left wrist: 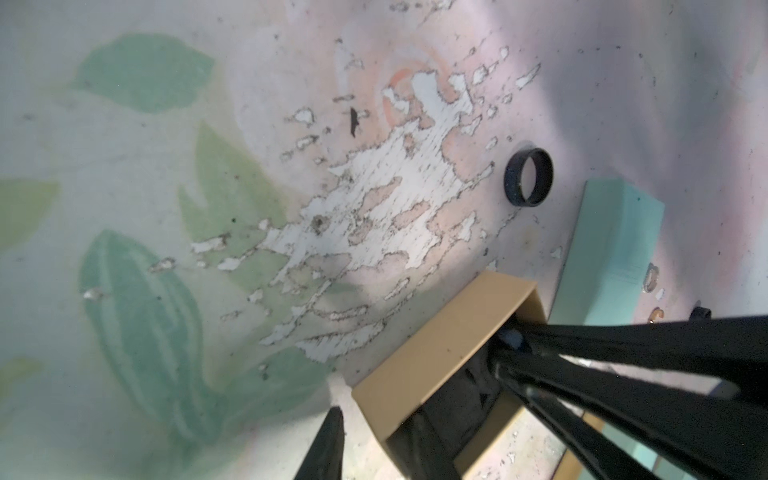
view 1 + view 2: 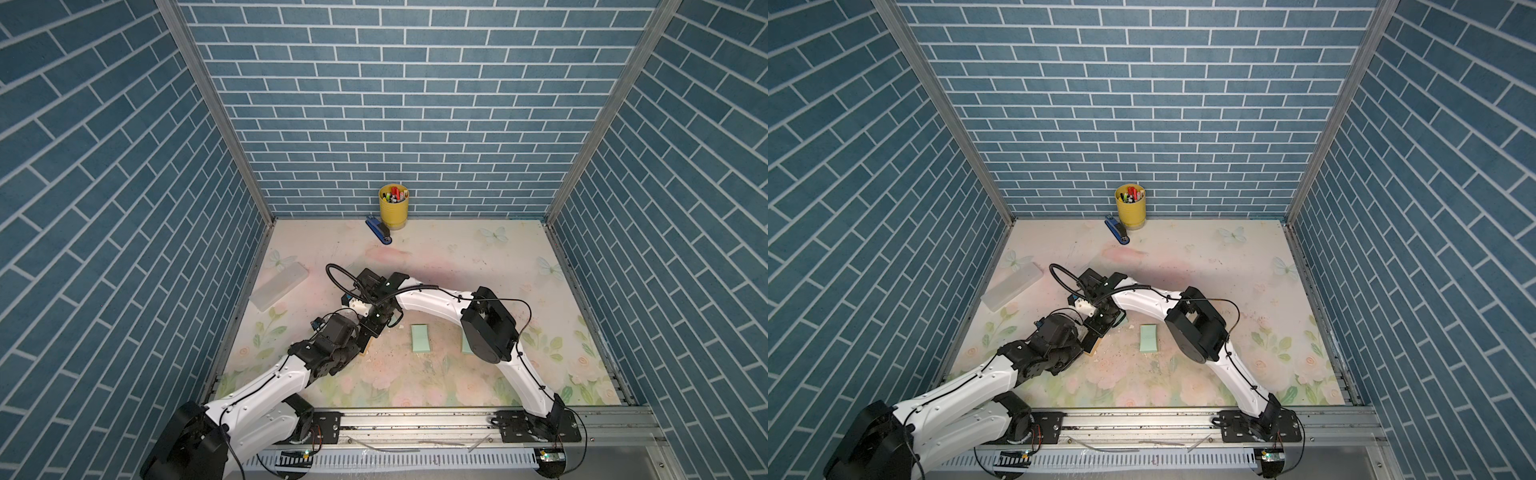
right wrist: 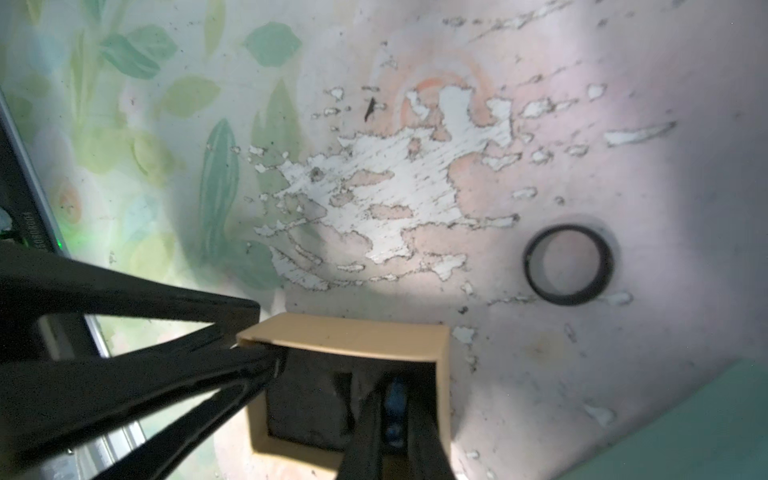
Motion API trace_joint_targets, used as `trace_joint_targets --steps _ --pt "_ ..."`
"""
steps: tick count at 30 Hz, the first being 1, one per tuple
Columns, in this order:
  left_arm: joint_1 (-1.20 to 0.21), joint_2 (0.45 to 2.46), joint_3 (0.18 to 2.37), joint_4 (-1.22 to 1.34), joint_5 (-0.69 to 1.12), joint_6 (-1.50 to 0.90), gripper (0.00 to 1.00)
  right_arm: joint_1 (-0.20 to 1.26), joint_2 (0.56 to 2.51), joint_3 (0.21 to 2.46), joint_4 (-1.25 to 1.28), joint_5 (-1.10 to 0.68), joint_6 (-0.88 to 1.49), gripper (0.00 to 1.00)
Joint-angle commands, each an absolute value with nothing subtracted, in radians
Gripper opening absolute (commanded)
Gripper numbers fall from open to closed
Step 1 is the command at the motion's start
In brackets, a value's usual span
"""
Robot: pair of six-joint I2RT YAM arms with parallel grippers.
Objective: Take the rings out of the lift-off lid box
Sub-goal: Take out the ring from the jewelry box, then place the ring at the center of the board.
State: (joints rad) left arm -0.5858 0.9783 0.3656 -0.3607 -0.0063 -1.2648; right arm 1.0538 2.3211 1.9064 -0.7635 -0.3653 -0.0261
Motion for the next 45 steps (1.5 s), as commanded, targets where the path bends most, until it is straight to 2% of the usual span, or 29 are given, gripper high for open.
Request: trace_joint_targets --steps 1,8,19,28,31,35,45 --pt "-0.58 0.978 0.376 -0.38 -0.018 -1.253 0.29 1.058 2.321 1.934 -0.796 -0.351 -0.058 0.05" --pt "-0.581 0.992 0.409 -0.431 -0.034 -1.229 0.29 1.047 2.282 1.912 -0.773 -0.38 -0.041 0.01" --pt "-0.58 0.999 0.416 -0.463 -0.048 -1.223 0.28 0.944 2.251 1.847 -0.649 -0.739 0.077 0.0" --pt "-0.58 1.002 0.42 -0.472 -0.051 -1.223 0.27 0.905 2.269 1.843 -0.634 -0.854 0.115 0.0" --pt "-0.58 0.99 0.424 -0.483 -0.051 -1.224 0.27 0.89 2.274 1.847 -0.622 -0.836 0.137 0.0" --pt "-0.58 0.95 0.432 -0.51 -0.054 -1.229 0.27 0.888 2.345 1.947 -0.742 -0.752 0.092 0.0" --pt "-0.577 0.864 0.502 -0.667 -0.062 -1.157 0.33 0.877 2.45 2.04 -0.829 -0.656 0.098 0.0"
